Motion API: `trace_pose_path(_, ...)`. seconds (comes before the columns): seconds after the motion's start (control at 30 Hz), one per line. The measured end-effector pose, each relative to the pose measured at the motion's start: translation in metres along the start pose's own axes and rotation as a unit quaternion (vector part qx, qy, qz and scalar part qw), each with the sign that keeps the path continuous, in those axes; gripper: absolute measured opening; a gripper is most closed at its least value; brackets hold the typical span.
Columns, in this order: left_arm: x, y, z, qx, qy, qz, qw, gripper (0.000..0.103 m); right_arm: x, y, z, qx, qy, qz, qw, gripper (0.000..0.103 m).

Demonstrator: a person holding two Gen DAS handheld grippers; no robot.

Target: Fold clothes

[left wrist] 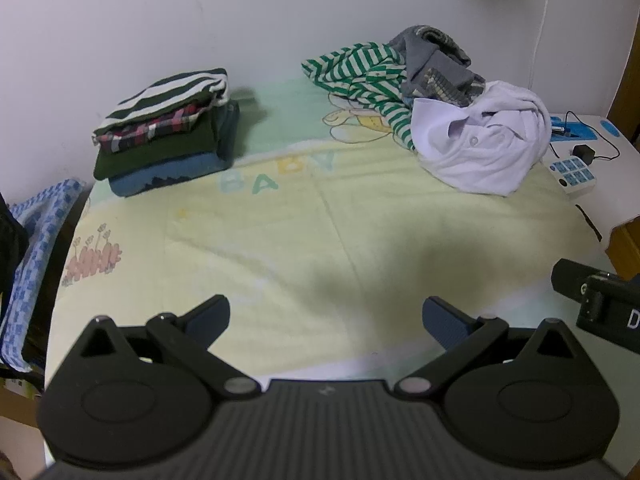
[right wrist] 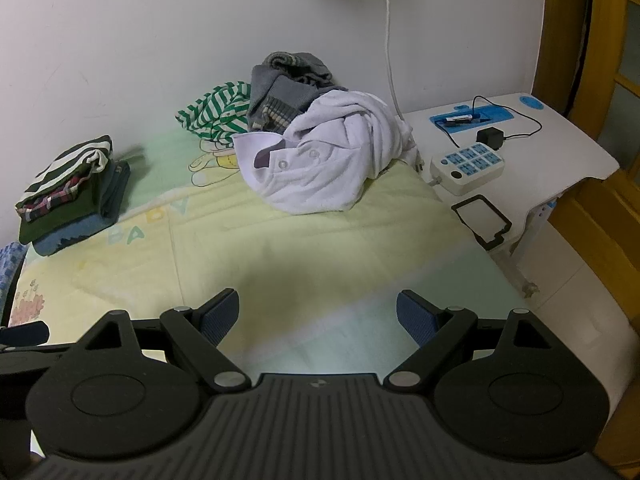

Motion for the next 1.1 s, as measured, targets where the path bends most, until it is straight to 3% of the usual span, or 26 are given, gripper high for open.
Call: trace_pose_path(1.1,-0.005,-0.006,-0.013,-0.009,0.019,0.008,0.9997,0.102,0.0,0.005,-0.004,-0.005,0.006,0.007,1.0,0.088)
Point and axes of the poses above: each gripper's, at about its wrist camera, not at the fingertips, and z roughly against the way its jaws point, y to its left, x to its top, the point moved 9 cm from there along -z, roughly the way its jaws point, and after that the axes turned 1 degree about -x, right-handed, at the moved point
